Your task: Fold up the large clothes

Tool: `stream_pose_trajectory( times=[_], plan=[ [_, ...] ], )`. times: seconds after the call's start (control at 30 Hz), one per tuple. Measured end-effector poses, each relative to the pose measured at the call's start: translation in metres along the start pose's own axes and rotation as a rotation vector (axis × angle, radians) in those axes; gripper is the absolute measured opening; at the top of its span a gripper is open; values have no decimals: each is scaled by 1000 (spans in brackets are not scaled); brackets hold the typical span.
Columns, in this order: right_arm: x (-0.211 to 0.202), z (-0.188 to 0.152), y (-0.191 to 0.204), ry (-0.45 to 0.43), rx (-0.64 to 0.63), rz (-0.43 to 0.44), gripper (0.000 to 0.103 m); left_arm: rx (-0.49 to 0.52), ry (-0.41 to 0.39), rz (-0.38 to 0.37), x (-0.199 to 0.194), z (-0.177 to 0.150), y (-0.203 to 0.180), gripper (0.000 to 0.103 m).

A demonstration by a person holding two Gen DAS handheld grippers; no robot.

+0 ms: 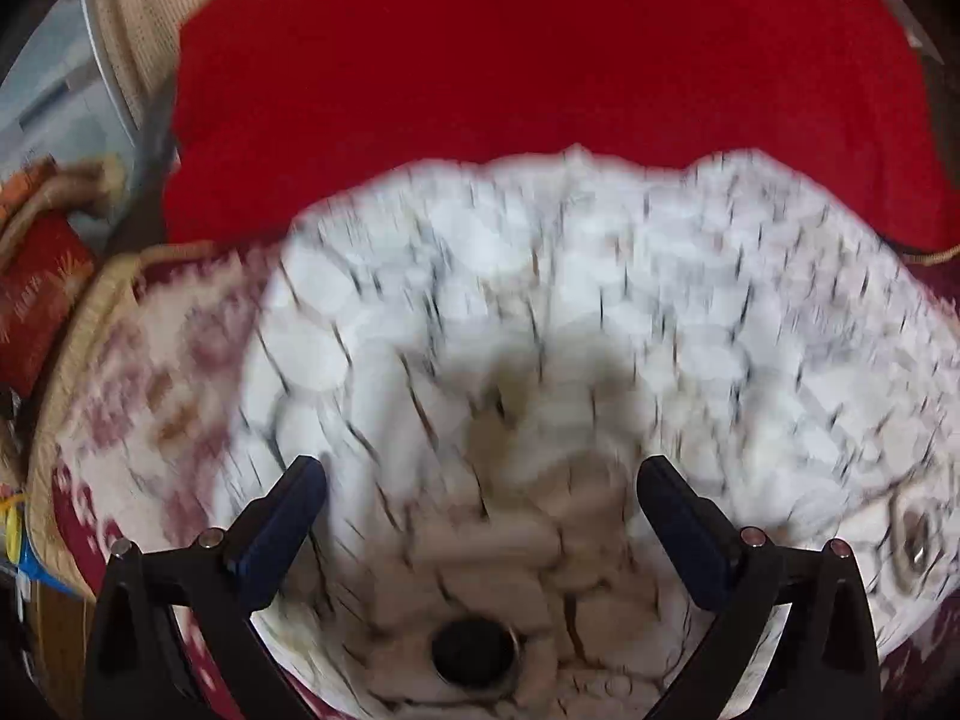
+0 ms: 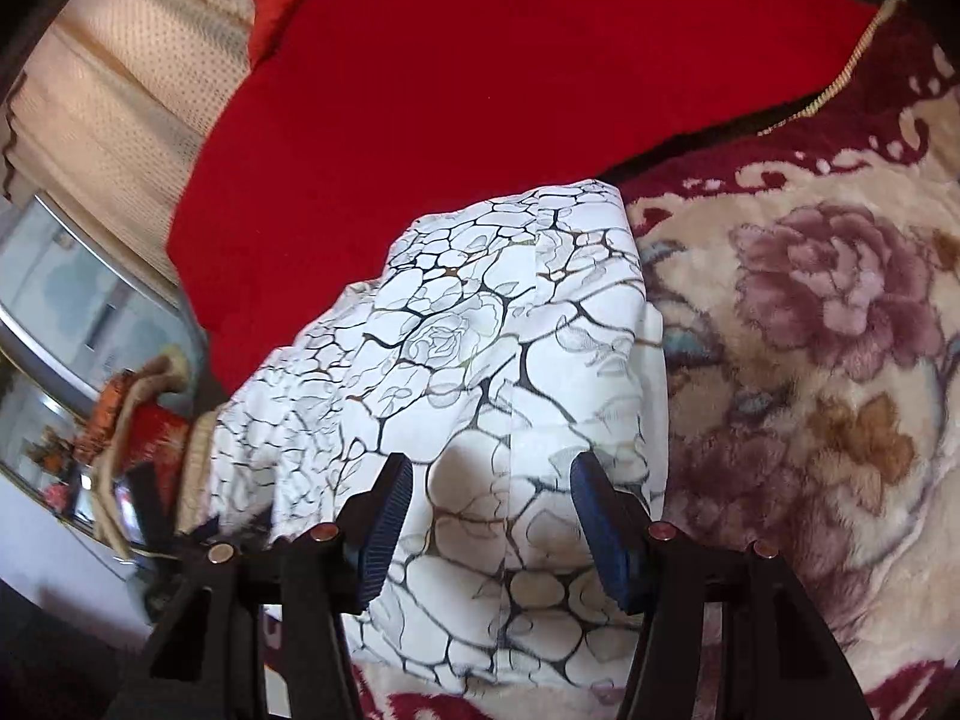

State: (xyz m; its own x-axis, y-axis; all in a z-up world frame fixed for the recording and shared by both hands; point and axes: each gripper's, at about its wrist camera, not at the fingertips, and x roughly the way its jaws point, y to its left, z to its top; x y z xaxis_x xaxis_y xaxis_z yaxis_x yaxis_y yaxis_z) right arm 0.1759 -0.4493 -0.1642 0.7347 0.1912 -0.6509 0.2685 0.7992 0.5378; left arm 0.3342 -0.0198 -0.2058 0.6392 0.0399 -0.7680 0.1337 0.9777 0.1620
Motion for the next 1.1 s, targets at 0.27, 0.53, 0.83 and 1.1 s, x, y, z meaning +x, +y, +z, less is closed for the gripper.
stream_pose_trajectory(
  times=[0.27,0.53,0.83,1.1],
  plan=[
    [27,48,55,-30,-101,-19,59,-47,-39,71,30,6,31,103],
    [106,42,60,157,-127,-143,59,-153,44,-43,37,2,78,103],
    [39,17,77,19,-167,-71,59,-439,-18,-131,-24,-36,155,103],
    [58,-1,75,110,-237,-135,59,-602,35,-279,-17,-94,155,103]
  ],
)
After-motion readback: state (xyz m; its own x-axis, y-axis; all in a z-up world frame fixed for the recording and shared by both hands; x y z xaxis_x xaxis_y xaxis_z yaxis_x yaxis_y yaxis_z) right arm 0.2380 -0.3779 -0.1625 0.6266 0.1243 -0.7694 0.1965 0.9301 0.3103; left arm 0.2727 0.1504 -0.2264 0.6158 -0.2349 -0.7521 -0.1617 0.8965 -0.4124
